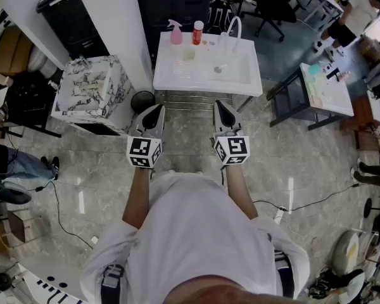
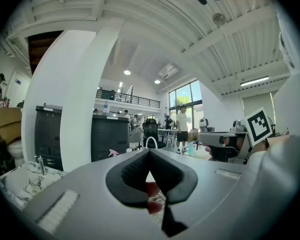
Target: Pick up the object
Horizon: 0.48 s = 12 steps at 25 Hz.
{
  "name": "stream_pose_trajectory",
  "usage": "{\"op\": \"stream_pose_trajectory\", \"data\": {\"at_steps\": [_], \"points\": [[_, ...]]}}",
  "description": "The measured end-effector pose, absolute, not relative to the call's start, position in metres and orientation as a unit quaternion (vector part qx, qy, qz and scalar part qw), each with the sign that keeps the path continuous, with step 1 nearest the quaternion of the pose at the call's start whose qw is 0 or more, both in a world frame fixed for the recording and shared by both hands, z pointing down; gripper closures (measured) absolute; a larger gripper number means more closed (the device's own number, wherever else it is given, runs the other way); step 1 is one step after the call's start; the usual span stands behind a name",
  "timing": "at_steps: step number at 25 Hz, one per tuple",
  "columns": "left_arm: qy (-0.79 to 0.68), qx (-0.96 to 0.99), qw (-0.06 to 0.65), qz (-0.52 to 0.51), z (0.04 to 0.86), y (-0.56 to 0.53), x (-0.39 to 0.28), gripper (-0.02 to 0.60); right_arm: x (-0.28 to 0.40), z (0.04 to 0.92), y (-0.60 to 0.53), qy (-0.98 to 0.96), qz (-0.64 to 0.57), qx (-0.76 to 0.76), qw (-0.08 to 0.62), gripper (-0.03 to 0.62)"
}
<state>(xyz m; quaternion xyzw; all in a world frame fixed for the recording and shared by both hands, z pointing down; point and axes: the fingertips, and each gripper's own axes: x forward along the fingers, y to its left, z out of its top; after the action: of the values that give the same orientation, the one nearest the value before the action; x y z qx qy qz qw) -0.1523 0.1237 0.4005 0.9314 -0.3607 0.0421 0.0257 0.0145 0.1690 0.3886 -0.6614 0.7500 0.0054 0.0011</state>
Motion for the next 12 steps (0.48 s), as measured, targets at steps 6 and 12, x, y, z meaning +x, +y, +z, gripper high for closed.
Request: {"op": "stream_pose_trajectory", "data": {"at_steps": [6, 12], "points": [[-0.36, 0.932, 0.025, 0.04, 0.4022, 0.1202, -0.1513, 0.581, 0.0097, 0.3836, 0.1639, 0.753, 0.012, -0.657, 0.004, 0.592], [-0.361, 0.931, 0.028, 0.04, 0.4054, 0.1232, -0.149, 0.581, 0.0122, 0.3822, 0.1678, 0.752, 0.019, -0.659, 0.002, 0.592]]}}
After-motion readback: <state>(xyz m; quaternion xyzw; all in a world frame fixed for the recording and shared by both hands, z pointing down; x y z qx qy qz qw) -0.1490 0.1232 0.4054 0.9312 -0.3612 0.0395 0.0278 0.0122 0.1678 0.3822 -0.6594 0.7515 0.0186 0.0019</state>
